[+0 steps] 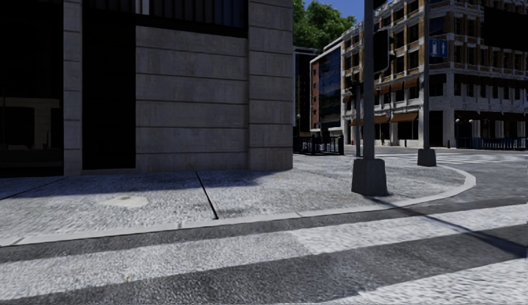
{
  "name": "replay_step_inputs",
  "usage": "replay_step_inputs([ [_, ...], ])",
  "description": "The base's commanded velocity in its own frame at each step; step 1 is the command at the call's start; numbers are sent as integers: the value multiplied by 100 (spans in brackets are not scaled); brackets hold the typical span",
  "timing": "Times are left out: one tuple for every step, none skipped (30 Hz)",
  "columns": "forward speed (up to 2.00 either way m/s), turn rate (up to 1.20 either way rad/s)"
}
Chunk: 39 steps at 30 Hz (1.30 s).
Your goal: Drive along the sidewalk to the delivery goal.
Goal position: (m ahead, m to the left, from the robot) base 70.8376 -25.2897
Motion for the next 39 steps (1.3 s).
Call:
replay_step_inputs([
  [191, -21],
  [191, -21],
  [191, -3],
  [191, 0],
  [191, 0],
  [191, 0],
  [191, 0],
  [191, 0],
  [191, 0],
  [191, -6],
  [191, -17],
  [191, -22],
  [191, -22],
  [191, -23],
  [191, -23],
  [191, -23],
  [191, -23],
  [191, -24],
  [191, -24],
  [191, -24],
  [191, -24],
  [191, -24],
  [191, -24],
  [191, -24],
  [191, -26],
  [191, -27],
  [191, -30],
  [191, -30],
  [191, -33],
  [191, -37],
  [191, -37],
  [191, -39],
  [191, -39],
  [191, -39],
  [191, -39],
  [191, -39],
  [191, -39],
  [191, -39],
  [191, -39],
])
